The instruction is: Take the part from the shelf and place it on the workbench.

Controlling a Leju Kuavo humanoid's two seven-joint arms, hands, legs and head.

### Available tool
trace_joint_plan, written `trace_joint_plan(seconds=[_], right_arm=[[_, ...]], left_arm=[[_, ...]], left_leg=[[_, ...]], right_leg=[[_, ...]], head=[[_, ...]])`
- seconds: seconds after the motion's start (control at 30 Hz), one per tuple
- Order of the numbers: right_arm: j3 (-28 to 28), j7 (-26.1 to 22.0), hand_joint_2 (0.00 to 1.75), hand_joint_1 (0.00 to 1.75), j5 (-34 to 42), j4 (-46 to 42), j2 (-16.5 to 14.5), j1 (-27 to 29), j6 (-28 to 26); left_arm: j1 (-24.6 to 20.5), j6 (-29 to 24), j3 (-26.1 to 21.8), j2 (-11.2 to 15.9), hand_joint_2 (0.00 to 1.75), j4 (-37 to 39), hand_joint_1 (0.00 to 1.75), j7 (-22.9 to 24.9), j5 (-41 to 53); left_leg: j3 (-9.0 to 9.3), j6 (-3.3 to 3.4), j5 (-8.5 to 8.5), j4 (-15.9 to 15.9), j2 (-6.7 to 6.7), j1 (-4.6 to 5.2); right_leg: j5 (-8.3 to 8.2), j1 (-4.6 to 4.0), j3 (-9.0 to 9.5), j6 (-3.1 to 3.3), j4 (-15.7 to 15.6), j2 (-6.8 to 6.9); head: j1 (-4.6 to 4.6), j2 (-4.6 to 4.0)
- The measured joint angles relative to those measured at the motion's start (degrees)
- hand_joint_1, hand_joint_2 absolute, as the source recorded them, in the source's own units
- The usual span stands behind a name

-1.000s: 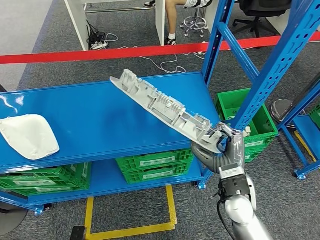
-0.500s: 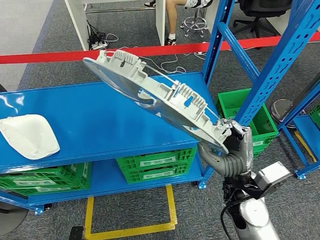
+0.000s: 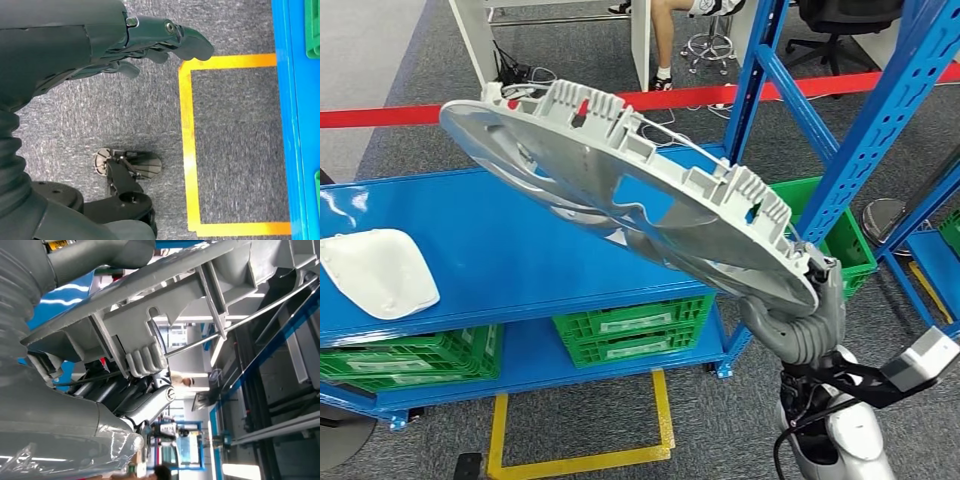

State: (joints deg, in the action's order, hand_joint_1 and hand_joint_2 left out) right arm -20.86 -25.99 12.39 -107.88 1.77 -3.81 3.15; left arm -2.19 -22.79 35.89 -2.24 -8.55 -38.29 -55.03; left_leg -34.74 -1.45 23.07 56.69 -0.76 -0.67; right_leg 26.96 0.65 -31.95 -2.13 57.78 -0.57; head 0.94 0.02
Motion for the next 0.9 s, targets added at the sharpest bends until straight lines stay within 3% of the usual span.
trace_joint_plan(seconds=[0.2,0.3,0.37,0.43,0.5,0.53,0.57,0.6,0.67,0.73,0.83,0.9], right_arm=[[1.76,1.21,1.75,1.75,3.92,-0.2,0.04,0.04,4.05],[2.68,2.25,1.75,1.75,5.32,-0.28,0.16,0.28,5.56],[3.2,2.3,1.75,1.75,5.52,-0.41,0.2,0.7,5.92],[3.7,2.23,1.75,1.75,5.57,-0.54,0.24,1.23,6.21],[4.17,2.22,1.75,1.75,5.59,-0.58,0.3,1.97,6.49],[4.41,2.23,1.75,1.75,5.58,-0.6,0.36,2.45,6.59],[4.63,2.25,1.75,1.75,5.56,-0.6,0.43,2.88,6.68],[4.85,2.27,1.75,1.75,5.54,-0.62,0.5,3.2,6.76],[5.29,2.29,1.75,1.75,5.54,-0.74,0.63,3.56,6.95],[5.86,2.26,1.75,1.75,5.63,-1.0,0.76,4.08,7.24],[6.69,2.24,1.75,1.75,5.73,-1.26,0.96,4.99,7.48],[6.96,2.25,1.75,1.75,5.73,-1.45,1.01,5.19,7.51]], left_arm=[[-0.01,-0.36,0.44,0.19,1.75,0.02,0.0,1.1,0.26],[-0.03,-0.46,0.44,0.4,1.75,0.02,0.0,1.12,-0.63],[-0.09,-0.46,0.42,0.52,1.75,0.02,0.0,1.12,-0.85],[-0.17,-0.39,0.39,0.63,1.75,0.02,0.0,1.21,-1.01],[-0.18,-0.3,0.38,0.68,1.75,0.02,0.0,1.47,-1.07],[-0.18,-0.25,0.39,0.69,1.75,0.02,0.0,1.63,-0.98],[-0.17,-0.21,0.4,0.7,1.75,0.02,0.0,1.75,-0.86],[-0.17,-0.16,0.44,0.72,1.75,0.02,0.0,1.83,-0.7],[-0.19,0.01,0.56,0.9,1.75,0.03,0.0,1.79,-0.32],[-0.23,0.14,0.82,1.25,1.75,0.07,0.0,1.57,-0.05],[-0.23,0.21,1.16,1.69,1.75,0.14,0.0,1.33,-0.01],[-0.23,0.21,1.26,1.79,1.75,0.18,0.0,1.31,-0.02]], left_leg=[[-0.01,0.53,0.28,0.16,0.0,0.49],[0.04,1.12,0.22,0.12,0.01,0.75],[0.31,1.66,-0.14,-0.49,0.12,0.48],[0.53,2.01,-0.38,-0.93,0.24,0.2],[0.5,2.06,-0.39,-0.92,0.26,0.17],[0.49,2.05,-0.4,-0.91,0.27,0.15],[0.48,1.98,-0.39,-0.87,0.26,0.07],[0.48,1.81,-0.38,-0.8,0.25,-0.05],[0.38,1.1,-0.28,-0.45,0.19,-0.29],[0.23,0.16,-0.34,-0.03,0.03,-0.3],[-0.05,-0.96,-0.72,0.12,-0.09,-0.4],[-1.1,-1.4,1.52,2.25,0.11,-0.46]], right_leg=[[0.08,0.51,0.05,-0.48,-0.04,0.0],[-0.02,0.81,0.19,-1.08,-0.23,-0.01],[0.86,0.8,-0.27,-1.41,0.64,0.03],[4.05,0.74,-2.56,-1.58,5.7,0.1],[7.45,0.74,-6.0,-1.79,13.36,0.12],[7.87,0.76,-7.08,-1.91,15.66,0.12],[7.1,0.8,-7.13,-2.03,15.74,0.14],[5.42,0.89,-6.08,-2.16,13.61,0.15],[2.07,1.04,-1.94,-2.51,6.04,0.12],[0.99,0.96,0.57,-2.01,1.79,-0.17],[0.76,0.71,0.0,-0.32,1.73,-0.43],[0.14,0.73,-0.73,0.75,1.69,-0.38]], head=[[0.0,0.0],[0.02,0.0],[-0.05,0.0],[-0.22,0.0],[-0.34,0.0],[-0.34,0.0],[-0.38,0.0],[-0.38,0.0],[-0.44,0.0],[-0.49,0.0],[-0.48,0.0],[-0.39,0.0]])
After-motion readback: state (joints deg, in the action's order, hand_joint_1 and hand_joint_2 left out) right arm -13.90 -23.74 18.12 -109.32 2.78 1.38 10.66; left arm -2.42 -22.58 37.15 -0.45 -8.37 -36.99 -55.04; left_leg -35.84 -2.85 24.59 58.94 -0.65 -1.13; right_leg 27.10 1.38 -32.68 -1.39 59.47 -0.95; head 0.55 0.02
